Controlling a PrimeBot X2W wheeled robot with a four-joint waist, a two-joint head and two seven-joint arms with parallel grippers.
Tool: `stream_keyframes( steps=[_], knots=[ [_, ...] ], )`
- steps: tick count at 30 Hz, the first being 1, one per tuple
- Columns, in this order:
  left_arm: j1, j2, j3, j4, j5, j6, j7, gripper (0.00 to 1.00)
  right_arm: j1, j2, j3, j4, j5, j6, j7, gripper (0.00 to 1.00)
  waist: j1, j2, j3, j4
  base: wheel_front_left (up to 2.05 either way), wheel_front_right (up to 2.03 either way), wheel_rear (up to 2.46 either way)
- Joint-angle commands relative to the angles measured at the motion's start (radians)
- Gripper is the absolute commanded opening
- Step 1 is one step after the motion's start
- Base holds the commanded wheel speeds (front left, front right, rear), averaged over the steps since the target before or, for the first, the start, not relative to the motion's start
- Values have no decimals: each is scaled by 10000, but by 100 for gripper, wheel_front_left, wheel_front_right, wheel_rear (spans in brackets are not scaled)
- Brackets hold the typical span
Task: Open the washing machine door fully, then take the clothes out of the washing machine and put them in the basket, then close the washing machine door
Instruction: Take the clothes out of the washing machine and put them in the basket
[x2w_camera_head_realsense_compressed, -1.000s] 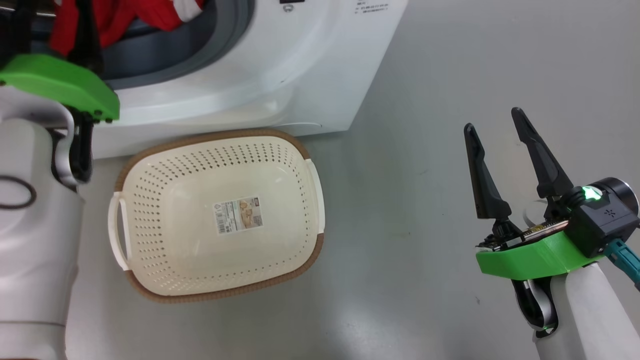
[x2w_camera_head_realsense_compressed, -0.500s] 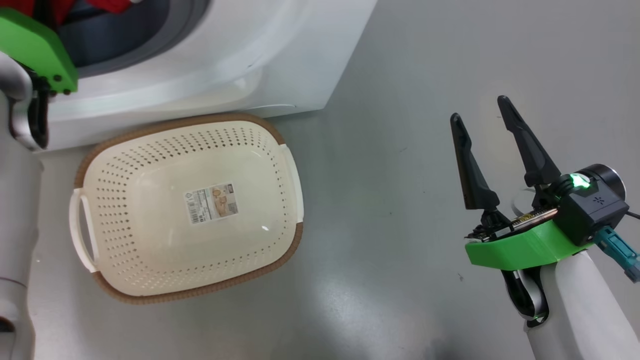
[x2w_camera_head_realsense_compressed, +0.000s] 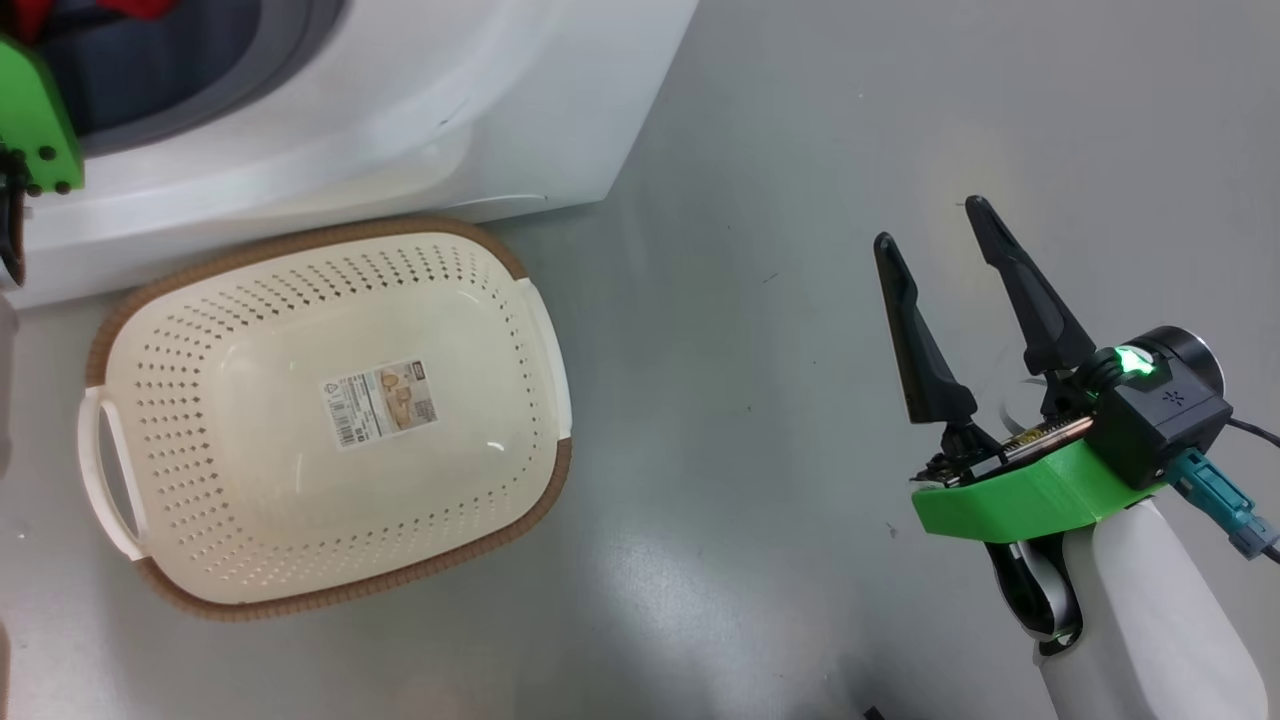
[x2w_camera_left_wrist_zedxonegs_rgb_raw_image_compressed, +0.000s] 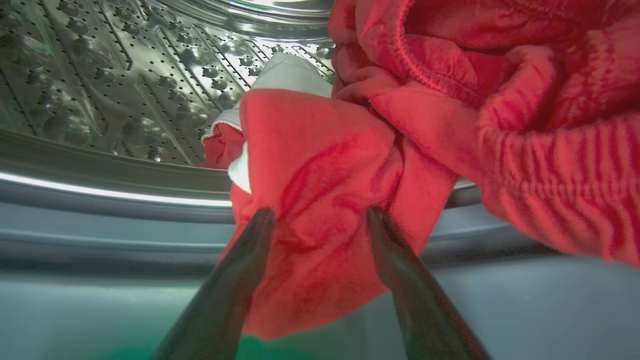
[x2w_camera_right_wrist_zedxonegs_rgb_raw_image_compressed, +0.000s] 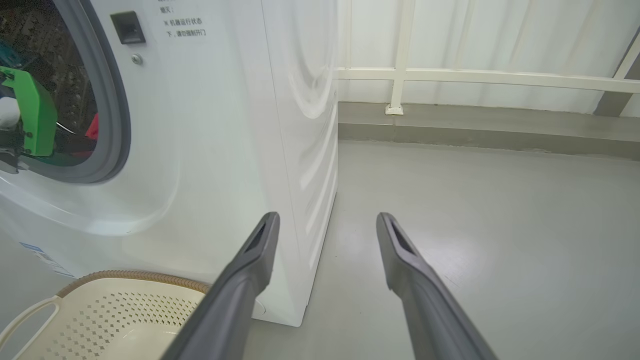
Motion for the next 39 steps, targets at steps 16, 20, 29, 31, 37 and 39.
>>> stream_keyframes(
  steps=[16, 20, 29, 31, 37, 39],
  knots=[
    [-280, 484, -38, -9, -194, -275, -686, 0, -128, 9, 223, -55, 153, 46, -63, 100, 0, 0, -15, 35, 0, 0, 0],
    [-222, 364, 83, -177, -366, -204, -1534, 0, -72, 9, 79, -78, 110, 46, -63, 100, 0, 0, -59, 227, 0, 0, 0],
    [192, -87, 309, -253, -813, -419, -2632, 0, 38, 9, -85, -157, -44, 46, -63, 100, 0, 0, -243, 623, 0, 0, 0],
    [289, -186, 360, -338, -915, -521, -2834, 0, 100, 9, -184, -192, -100, 46, -63, 100, 0, 0, -304, 756, 0, 0, 0],
    [729, -288, 484, -925, -1052, -616, -3183, 0, 314, 9, -277, -235, -228, 46, -63, 100, 0, 0, -509, 1077, 0, 0, 0],
    [964, -223, 471, -1235, -961, -501, -3214, 0, 332, 9, -307, -243, -242, 46, -63, 100, 0, 0, -592, 1129, 0, 0, 0]
  ],
)
